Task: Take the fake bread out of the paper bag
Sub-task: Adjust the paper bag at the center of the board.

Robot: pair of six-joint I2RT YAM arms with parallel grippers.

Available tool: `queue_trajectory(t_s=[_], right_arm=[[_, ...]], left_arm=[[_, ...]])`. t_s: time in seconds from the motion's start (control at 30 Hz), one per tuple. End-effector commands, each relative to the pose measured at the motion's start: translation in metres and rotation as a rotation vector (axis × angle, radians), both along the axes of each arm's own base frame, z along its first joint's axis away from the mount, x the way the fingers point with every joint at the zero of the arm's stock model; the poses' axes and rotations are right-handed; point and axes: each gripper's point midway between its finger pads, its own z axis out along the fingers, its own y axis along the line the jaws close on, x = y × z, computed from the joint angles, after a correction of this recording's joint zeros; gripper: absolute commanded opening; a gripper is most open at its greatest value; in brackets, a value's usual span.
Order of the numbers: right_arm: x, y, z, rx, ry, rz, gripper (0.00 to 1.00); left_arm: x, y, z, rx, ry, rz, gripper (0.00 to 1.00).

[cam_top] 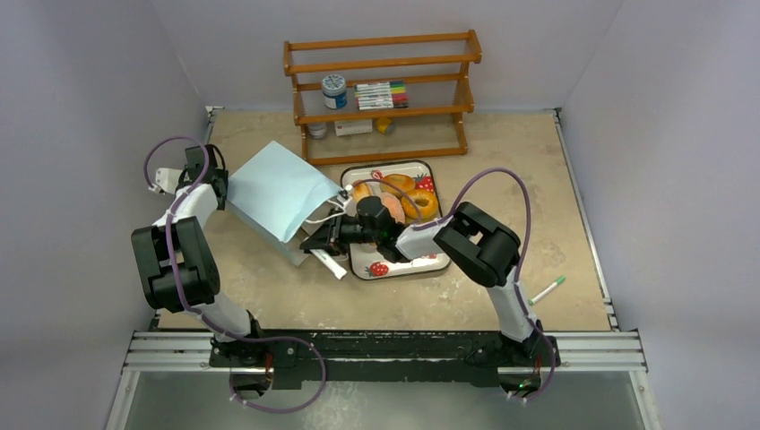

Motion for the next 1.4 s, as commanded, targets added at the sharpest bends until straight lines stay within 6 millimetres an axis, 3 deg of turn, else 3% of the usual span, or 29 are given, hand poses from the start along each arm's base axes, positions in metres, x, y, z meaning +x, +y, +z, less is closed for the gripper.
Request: queue_trajectory(t_s=[0.0, 0.5, 0.7, 0.93, 1.17, 1.37], right_arm=[[0.008, 0.020, 0.049, 0.162, -0.039, 0.016, 0.19], [0.011, 0.032, 0.015, 0.136, 0.026, 0.051, 0.27], [0.016, 0.034, 0.016, 0.132, 0.014, 0.034, 0.35], [0.020, 0.032, 0.022, 0.098, -0.021, 0.010, 0.35], [0.026, 0.032, 0.031, 0.060, -0.074, -0.010, 0.36], [0.031, 0.032, 0.044, 0.030, -0.133, -0.023, 0.36]], left_arm=[[0.013, 0.001, 0.017, 0.005, -0.065, -0.019, 0.53], [0.023, -0.002, 0.014, -0.010, -0.069, -0.048, 0.51], [0.021, -0.001, 0.013, -0.007, -0.061, -0.058, 0.51], [0.017, 0.000, 0.020, -0.006, -0.063, -0.062, 0.51], [0.004, 0.012, 0.055, 0.056, -0.126, 0.007, 0.55], [-0.001, 0.021, 0.105, 0.135, -0.287, 0.045, 0.58]])
